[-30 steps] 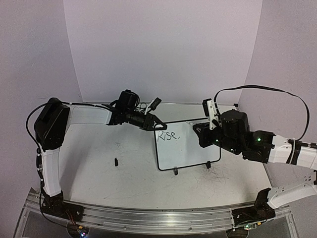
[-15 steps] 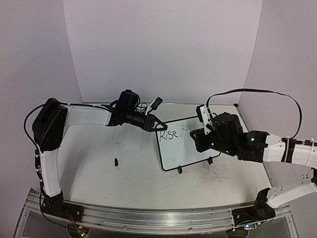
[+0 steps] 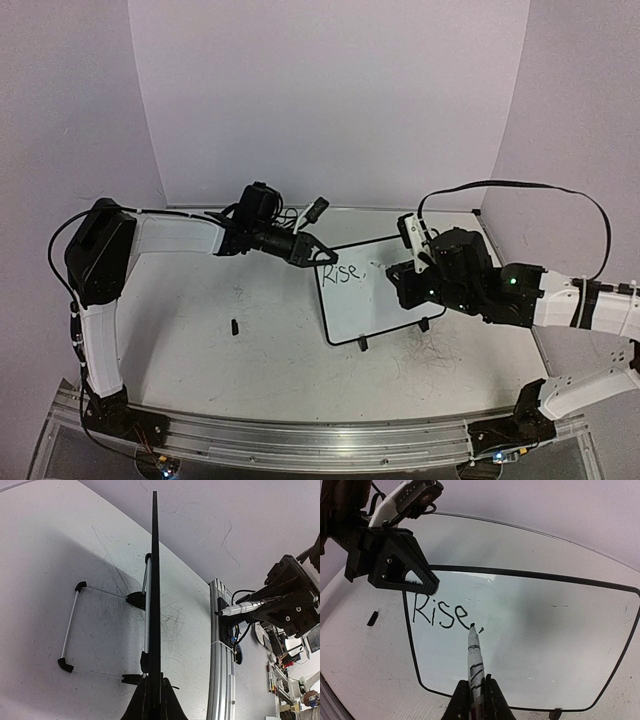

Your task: Write a sentence on the whiteboard

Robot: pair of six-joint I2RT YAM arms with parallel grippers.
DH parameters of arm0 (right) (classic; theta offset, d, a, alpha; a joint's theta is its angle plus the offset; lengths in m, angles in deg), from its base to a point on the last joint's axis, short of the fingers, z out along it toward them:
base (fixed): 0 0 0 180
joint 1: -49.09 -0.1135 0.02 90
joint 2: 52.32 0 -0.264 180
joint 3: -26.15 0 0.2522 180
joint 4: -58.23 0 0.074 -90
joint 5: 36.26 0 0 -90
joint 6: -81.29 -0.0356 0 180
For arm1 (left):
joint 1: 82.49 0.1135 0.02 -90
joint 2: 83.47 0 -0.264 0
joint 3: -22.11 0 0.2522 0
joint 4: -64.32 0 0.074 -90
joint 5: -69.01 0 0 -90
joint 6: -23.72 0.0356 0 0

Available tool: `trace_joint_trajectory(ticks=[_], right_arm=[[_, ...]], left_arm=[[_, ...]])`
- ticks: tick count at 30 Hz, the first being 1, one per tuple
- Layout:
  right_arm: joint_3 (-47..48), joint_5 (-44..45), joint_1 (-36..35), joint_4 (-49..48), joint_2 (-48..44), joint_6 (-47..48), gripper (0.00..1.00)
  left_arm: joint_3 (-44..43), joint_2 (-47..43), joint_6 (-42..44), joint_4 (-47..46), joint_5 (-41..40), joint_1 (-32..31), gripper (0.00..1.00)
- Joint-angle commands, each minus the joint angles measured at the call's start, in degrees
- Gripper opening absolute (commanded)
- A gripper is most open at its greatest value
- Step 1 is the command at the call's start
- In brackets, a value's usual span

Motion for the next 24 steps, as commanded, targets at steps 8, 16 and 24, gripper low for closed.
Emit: trace_joint_trajectory(ticks=[8, 16, 24], right_arm=[[0.14, 2.21, -0.06, -0.75, -1.16, -0.95, 0.0], [-0.52, 4.64, -0.01, -0.72, -1.54, -1.58, 0.0], [-1.46, 6.61, -0.03, -1.73, 0.55, -0.13, 0.0]], left_arm=[[0.57, -2.36, 0.83, 2.07, -0.78, -0.62, 0.0], [0.48, -2.09, 0.56, 2.12, -1.28, -0.66, 0.0], [0.4, -1.95, 0.57, 2.3, -1.51, -0.66, 0.0]])
